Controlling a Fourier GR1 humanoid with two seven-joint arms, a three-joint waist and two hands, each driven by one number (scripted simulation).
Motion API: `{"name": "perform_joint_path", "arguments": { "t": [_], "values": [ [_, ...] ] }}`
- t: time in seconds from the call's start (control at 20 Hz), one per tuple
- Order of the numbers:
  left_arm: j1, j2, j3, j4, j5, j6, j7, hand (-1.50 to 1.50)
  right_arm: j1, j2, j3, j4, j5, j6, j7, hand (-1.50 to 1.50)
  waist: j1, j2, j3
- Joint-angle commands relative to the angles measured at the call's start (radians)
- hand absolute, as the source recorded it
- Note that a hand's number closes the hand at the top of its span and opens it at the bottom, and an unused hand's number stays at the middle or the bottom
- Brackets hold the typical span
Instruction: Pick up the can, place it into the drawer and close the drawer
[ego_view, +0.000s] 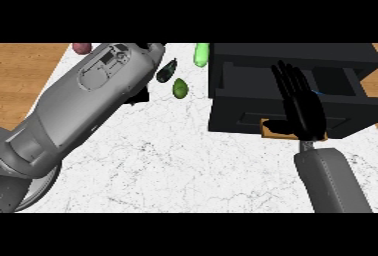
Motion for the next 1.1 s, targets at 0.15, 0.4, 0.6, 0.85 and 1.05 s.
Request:
{"name": "perform_joint_path", "arguments": {
  "t": [0.15,0.4,0.6,0.85,1.05],
  "values": [
    [0.103,0.056,-0.01,-0.127,-0.019,-0.005,0.028,-1.5,-0.086,0.033,-0.047,0.29,0.055,-0.158,-0.008,-1.5,0.015,0.028,0.024],
    [0.183,0.131,-0.009,-0.233,-0.022,-0.027,0.068,-1.5,-0.25,0.041,-0.101,0.447,0.077,-0.241,0.021,-1.5,0.029,0.028,0.023],
    [0.205,0.181,0.012,-0.261,-0.034,-0.049,0.086,-1.5,-0.382,0.013,-0.152,0.611,0.072,-0.298,0.002,-1.5,0.025,0.035,0.024],
    [0.298,0.184,-0.016,-0.378,-0.069,-0.004,0.101,-1.5,-0.48,0.011,-0.18,0.732,0.084,-0.371,0.012,-1.5,0.031,0.035,0.024],
    [0.325,0.218,0.002,-0.432,-0.078,-0.011,0.122,-1.5,-0.584,-0.001,-0.192,0.825,0.104,-0.381,0.033,-1.5,0.03,0.034,0.024]
  ]
}}
